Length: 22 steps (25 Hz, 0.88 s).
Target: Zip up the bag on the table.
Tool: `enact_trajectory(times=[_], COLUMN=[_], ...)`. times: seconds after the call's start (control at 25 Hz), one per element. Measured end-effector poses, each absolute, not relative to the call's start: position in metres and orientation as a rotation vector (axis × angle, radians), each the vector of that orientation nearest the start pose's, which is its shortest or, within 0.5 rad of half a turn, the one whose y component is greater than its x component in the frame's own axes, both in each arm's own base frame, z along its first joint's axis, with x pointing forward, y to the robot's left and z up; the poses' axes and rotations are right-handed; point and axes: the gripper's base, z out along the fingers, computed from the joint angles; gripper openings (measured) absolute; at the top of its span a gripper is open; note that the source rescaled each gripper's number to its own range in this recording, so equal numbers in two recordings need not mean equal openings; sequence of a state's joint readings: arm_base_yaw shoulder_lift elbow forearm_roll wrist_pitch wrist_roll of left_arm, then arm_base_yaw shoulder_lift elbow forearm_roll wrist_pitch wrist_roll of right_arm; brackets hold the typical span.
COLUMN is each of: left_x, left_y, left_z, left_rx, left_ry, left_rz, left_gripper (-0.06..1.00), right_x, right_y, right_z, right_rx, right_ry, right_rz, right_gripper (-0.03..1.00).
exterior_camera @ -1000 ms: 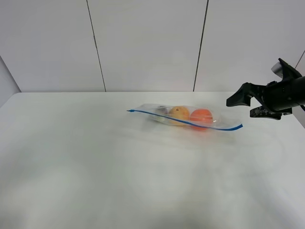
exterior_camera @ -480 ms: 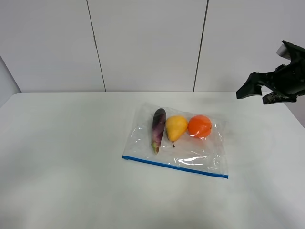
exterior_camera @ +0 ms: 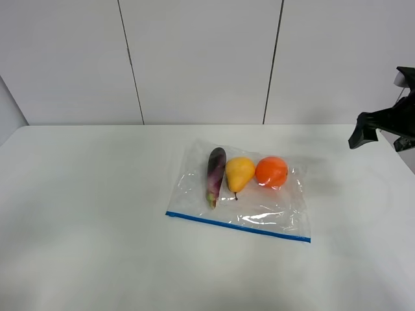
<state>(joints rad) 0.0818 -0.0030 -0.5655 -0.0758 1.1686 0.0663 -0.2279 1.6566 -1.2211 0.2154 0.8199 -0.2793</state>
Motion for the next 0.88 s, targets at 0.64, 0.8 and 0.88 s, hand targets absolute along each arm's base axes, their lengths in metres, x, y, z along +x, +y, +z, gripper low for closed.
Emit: enact_trajectory(times=[0.64, 0.8, 0.88], left_x=[-0.017, -0.017, -0.017], left_y=[-0.008, -0.008, -0.008], left_z=[0.287, 0.287, 0.287], left_rx=[-0.005, -0.005, -0.005], left_ry=[2.081, 2.081, 2.081], left_rz=[0.000, 0.000, 0.000], left_gripper=[0.52, 0.52, 0.52], right_x=[0.312, 0.296, 0.289], right_y=[-0.060, -0.051, -0.048], right_z=[0.301, 0.321, 0.331], right_rx=[0.142, 0.093, 0.088], right_ry=[2.586, 2.561, 2.534], right_rz=[0.062, 0.125, 0.133], right_gripper=[1.00, 1.00, 0.98])
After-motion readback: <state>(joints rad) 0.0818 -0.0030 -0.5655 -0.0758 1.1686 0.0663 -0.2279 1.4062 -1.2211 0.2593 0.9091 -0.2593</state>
